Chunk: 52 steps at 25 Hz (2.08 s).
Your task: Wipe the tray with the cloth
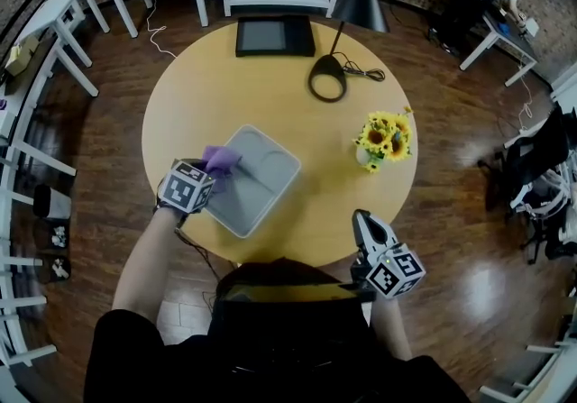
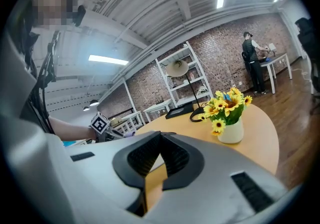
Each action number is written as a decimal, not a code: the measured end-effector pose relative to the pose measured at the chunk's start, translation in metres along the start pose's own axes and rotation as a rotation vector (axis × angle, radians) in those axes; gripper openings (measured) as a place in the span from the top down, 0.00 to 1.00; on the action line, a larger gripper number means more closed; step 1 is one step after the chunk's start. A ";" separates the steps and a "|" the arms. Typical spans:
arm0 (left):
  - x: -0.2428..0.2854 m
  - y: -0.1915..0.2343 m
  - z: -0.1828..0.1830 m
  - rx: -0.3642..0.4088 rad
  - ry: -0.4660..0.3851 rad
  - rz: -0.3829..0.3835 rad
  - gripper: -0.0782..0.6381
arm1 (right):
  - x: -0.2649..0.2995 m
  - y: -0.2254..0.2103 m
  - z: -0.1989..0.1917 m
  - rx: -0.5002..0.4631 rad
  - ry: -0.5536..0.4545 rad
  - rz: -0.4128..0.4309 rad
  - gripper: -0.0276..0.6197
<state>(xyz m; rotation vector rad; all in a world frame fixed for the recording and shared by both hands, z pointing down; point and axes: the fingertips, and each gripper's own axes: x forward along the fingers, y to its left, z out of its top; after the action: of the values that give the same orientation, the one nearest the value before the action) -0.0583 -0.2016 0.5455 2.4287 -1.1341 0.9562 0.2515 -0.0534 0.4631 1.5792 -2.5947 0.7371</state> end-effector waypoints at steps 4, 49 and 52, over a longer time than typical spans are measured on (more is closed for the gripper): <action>-0.030 -0.042 0.023 -0.033 -0.097 -0.134 0.78 | -0.008 -0.012 -0.005 0.005 0.000 -0.002 0.95; -0.041 0.034 -0.029 -0.241 0.000 0.051 0.78 | 0.003 -0.028 -0.032 -0.051 0.145 0.002 0.95; -0.053 0.046 -0.031 -0.377 -0.078 0.048 0.78 | 0.008 -0.026 -0.036 -0.032 0.154 0.022 0.95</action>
<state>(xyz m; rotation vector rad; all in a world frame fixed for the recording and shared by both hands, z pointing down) -0.1316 -0.1855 0.5319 2.1571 -1.2736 0.5986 0.2612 -0.0553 0.5071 1.4274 -2.5049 0.7806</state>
